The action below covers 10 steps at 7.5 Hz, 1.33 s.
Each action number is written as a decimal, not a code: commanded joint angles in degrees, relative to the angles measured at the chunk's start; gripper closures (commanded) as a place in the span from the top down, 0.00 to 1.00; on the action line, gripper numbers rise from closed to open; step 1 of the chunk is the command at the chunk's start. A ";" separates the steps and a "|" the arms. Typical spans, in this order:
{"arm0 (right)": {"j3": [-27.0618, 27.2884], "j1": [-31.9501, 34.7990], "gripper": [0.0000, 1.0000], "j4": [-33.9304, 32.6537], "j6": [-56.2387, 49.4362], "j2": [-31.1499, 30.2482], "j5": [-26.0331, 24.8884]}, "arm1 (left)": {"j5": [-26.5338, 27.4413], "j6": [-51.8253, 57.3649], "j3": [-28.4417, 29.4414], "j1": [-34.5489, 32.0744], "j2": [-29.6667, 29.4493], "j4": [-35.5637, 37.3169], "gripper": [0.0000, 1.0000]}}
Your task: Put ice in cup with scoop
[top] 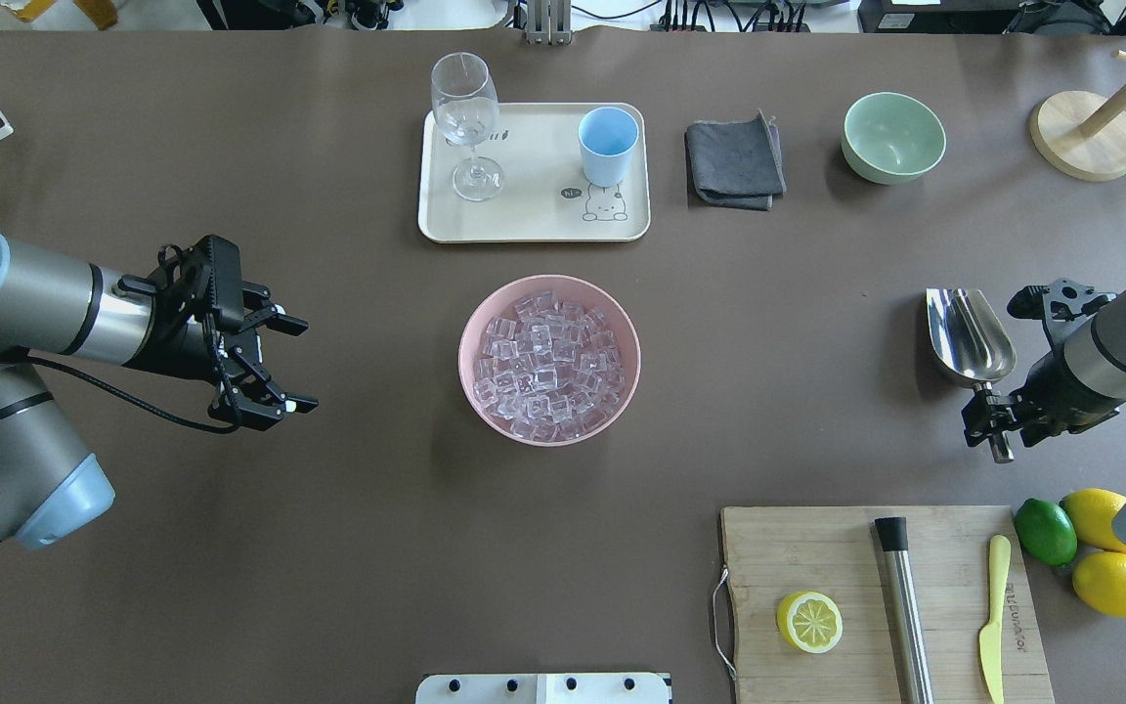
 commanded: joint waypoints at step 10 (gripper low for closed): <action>16.39 7.80 0.00 -16.33 -37.64 4.22 -4.76 | 7.42 2.11 18.89 4.31 -12.10 -16.70 0.98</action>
